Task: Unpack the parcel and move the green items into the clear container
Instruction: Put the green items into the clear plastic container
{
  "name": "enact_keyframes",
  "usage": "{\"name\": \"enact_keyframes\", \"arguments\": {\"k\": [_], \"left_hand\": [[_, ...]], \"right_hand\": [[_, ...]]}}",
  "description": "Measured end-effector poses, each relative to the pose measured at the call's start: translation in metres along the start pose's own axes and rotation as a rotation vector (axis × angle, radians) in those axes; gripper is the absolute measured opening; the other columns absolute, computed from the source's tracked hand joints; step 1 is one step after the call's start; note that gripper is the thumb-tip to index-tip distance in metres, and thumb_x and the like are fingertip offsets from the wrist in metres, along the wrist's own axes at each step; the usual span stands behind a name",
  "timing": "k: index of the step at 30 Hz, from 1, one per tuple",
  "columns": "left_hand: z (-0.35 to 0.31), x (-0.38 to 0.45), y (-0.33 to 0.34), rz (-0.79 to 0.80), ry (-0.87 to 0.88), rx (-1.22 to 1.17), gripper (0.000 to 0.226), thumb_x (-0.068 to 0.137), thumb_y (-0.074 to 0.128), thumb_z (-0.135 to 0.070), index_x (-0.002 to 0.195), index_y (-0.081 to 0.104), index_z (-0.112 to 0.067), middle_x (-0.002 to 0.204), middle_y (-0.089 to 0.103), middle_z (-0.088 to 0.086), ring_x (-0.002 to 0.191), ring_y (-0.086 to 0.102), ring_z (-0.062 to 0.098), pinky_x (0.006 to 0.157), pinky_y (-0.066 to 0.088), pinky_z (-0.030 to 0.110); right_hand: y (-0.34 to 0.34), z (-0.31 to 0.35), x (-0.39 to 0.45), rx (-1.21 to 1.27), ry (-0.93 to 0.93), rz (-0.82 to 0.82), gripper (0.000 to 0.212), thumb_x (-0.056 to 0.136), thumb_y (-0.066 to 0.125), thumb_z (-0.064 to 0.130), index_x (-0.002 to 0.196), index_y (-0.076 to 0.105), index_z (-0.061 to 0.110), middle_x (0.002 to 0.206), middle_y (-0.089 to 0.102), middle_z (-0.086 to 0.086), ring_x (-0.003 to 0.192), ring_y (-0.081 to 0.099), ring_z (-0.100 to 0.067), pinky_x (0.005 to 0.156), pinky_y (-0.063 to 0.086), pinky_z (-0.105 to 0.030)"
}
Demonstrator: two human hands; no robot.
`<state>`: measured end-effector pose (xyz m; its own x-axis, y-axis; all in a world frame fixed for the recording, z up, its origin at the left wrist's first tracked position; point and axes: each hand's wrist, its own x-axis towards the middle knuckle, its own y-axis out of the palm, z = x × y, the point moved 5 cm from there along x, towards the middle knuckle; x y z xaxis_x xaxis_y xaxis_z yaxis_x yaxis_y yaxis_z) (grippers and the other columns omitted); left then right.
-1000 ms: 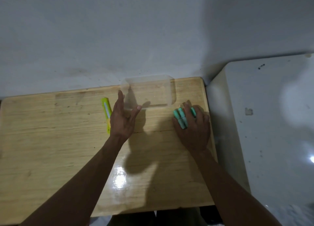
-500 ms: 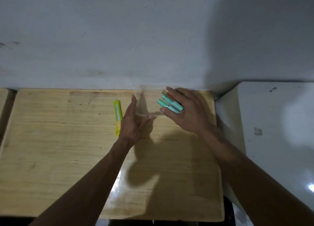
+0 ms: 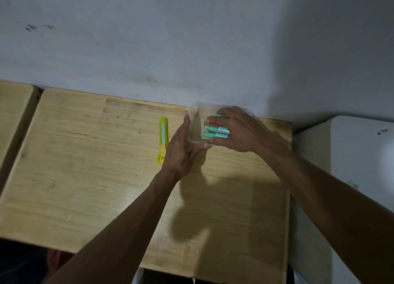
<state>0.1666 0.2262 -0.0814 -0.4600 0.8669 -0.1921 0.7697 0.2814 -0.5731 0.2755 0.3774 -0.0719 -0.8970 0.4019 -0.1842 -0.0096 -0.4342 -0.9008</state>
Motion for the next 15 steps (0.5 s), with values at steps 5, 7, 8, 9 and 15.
{"name": "enact_keyframes", "arguments": {"k": [5, 7, 8, 9, 15], "left_hand": [[-0.001, -0.001, -0.001, -0.029, 0.01, 0.012, 0.095, 0.088, 0.062, -0.057, 0.159, 0.006, -0.027, 0.159, 0.035, 0.0, 0.139, 0.033, 0.008, 0.102, 0.029, 0.003], [-0.001, 0.0, 0.0, -0.036, -0.003, 0.029, 0.096, 0.087, 0.06, -0.057, 0.16, 0.006, -0.025, 0.162, 0.035, 0.004, 0.137, 0.03, 0.006, 0.103, 0.031, 0.01], [-0.001, -0.001, 0.001, -0.036, -0.003, 0.035, 0.098, 0.087, 0.06, -0.056, 0.161, 0.006, -0.023, 0.162, 0.034, 0.006, 0.14, 0.031, 0.008, 0.105, 0.032, 0.017], [0.0, -0.001, 0.001, -0.031, -0.004, 0.037, 0.098, 0.087, 0.06, -0.056, 0.161, 0.006, -0.021, 0.163, 0.034, 0.007, 0.143, 0.031, 0.012, 0.106, 0.034, 0.023], [0.0, -0.001, 0.002, -0.034, -0.018, 0.065, 0.099, 0.09, 0.059, -0.06, 0.161, 0.007, -0.016, 0.163, 0.033, 0.01, 0.147, 0.036, 0.027, 0.106, 0.036, 0.028]], "right_hand": [[0.007, 0.0, 0.002, -0.024, -0.064, 0.015, 0.068, 0.082, 0.047, 0.071, 0.134, 0.054, 0.029, 0.143, 0.049, -0.004, 0.131, 0.045, -0.025, 0.109, 0.037, -0.045], [0.011, -0.003, 0.002, -0.013, -0.062, 0.05, 0.063, 0.087, 0.048, 0.066, 0.14, 0.047, 0.031, 0.153, 0.039, 0.001, 0.139, 0.036, -0.022, 0.113, 0.032, -0.044], [0.011, -0.004, 0.002, -0.002, -0.063, 0.054, 0.062, 0.089, 0.049, 0.063, 0.142, 0.045, 0.031, 0.155, 0.035, 0.003, 0.141, 0.033, -0.02, 0.114, 0.03, -0.043], [0.012, -0.004, 0.001, 0.015, -0.064, 0.055, 0.063, 0.089, 0.05, 0.062, 0.143, 0.043, 0.031, 0.156, 0.033, 0.004, 0.142, 0.031, -0.019, 0.115, 0.029, -0.043], [0.008, -0.004, -0.005, 0.126, -0.024, -0.039, 0.063, 0.089, 0.055, 0.057, 0.143, 0.045, 0.026, 0.151, 0.042, 0.002, 0.138, 0.038, -0.02, 0.112, 0.035, -0.044]]}}
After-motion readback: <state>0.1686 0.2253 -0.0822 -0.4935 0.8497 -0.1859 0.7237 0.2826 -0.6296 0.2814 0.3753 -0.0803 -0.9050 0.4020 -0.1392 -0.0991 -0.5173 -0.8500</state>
